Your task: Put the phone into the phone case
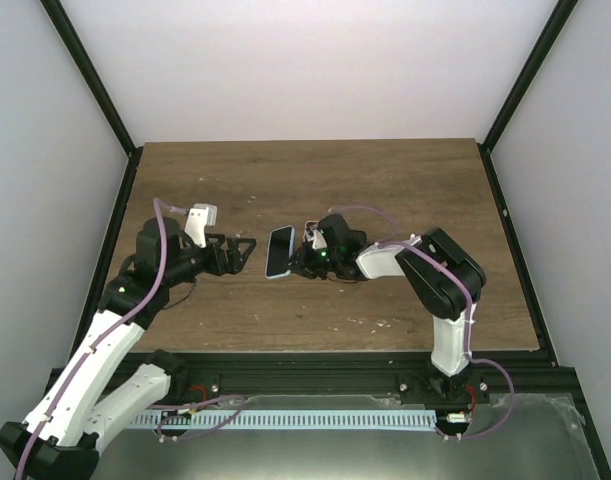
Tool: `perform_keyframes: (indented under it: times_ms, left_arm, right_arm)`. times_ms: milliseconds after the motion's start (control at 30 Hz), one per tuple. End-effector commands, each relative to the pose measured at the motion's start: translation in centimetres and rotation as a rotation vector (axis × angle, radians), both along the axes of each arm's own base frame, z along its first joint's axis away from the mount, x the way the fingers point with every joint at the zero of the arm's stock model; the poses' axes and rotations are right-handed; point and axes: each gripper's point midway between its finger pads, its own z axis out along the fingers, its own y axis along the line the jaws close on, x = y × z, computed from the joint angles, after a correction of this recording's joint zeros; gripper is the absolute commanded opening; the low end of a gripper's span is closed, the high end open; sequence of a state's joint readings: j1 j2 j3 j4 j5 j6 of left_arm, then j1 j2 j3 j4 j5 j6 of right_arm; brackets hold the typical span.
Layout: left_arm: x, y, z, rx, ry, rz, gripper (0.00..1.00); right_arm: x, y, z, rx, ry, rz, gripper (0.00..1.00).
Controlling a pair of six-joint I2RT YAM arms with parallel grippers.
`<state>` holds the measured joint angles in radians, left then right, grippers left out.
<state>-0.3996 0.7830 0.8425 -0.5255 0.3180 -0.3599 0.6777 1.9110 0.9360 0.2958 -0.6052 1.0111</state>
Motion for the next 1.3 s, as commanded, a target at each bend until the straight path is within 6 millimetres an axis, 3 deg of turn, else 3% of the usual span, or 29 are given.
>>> perform_keyframes:
  times_ms: [0,67,233,367,500,833,1100,1267]
  left_arm:
    - [0.0,0.3,-0.8,0.027,0.01,0.006,1.0]
    - [0.1,0.3,-0.7,0.024,0.013,0.007,1.0]
    - [0.3,0.0,-1.1,0.013,0.04,0.006,1.0]
    - [0.4,-0.2,-1.1,-0.004,0.057,0.008,1.0]
    - [0.9,0.0,-1.0,-0.017,0.07,0.037,1.0]
    - [2.1,0.6,-0.7,-0.051,0.105,0.135,1.0]
    - [1.6,-0.8,1.3,-0.144,0.085,0.068,1.0]
    - [0.9,-1.6,3.6,-0.222,0.059,0.019,1.0]
  right_arm:
    - [0.9,1.5,2.4,0.055,-0.048,0.017,0.17]
    - [0.9,1.3,2.3,0.043,-0.046,0.018,0.21]
    - [0.8,0.6,2.8,0.012,-0.055,0.013,0.5]
    - [0.9,-0.6,4.1,-0.004,-0.087,0.0,0.67]
    - [0.9,-2.4,6.1,-0.019,-0.154,-0.029,0.99]
    - [-1.0,-7.9,12.4,-0.114,-0.375,-0.104,1.0]
    - [-2.9,-13.9,17.1,-0.233,-0.55,-0.246,1.0]
    - [-4.1,-17.2,20.1,-0.257,-0.581,-0.37,1.0]
